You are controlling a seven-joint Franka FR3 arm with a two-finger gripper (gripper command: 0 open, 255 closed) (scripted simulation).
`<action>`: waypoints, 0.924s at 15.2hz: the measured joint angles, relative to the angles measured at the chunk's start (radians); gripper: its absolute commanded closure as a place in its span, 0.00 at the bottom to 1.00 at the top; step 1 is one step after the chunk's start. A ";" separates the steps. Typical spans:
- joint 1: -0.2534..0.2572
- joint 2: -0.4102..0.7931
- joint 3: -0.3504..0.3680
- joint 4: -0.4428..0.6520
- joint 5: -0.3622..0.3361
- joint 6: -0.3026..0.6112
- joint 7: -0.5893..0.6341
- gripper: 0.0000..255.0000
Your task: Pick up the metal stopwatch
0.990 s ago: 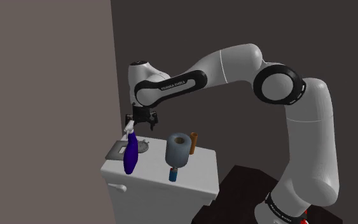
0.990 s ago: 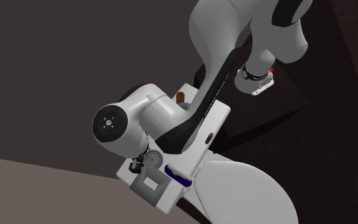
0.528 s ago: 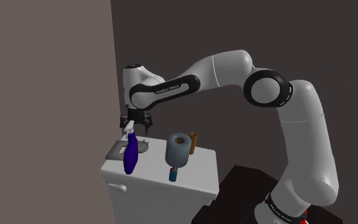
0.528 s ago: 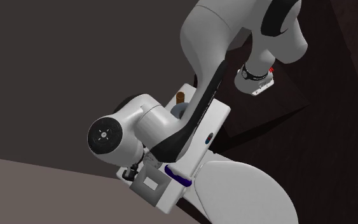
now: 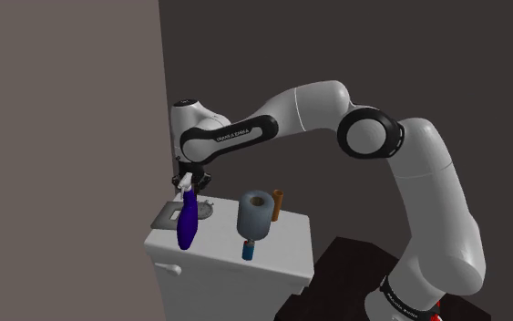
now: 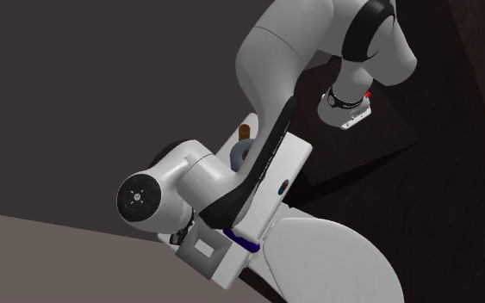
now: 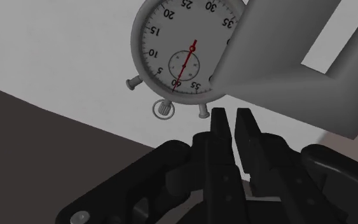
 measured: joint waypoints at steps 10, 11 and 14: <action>0.002 -0.035 -0.019 -0.036 0.030 -0.019 0.198 0.00; -0.002 -0.063 -0.027 -0.067 0.046 -0.024 0.253 0.00; -0.004 -0.081 -0.037 -0.096 0.055 -0.011 0.320 0.00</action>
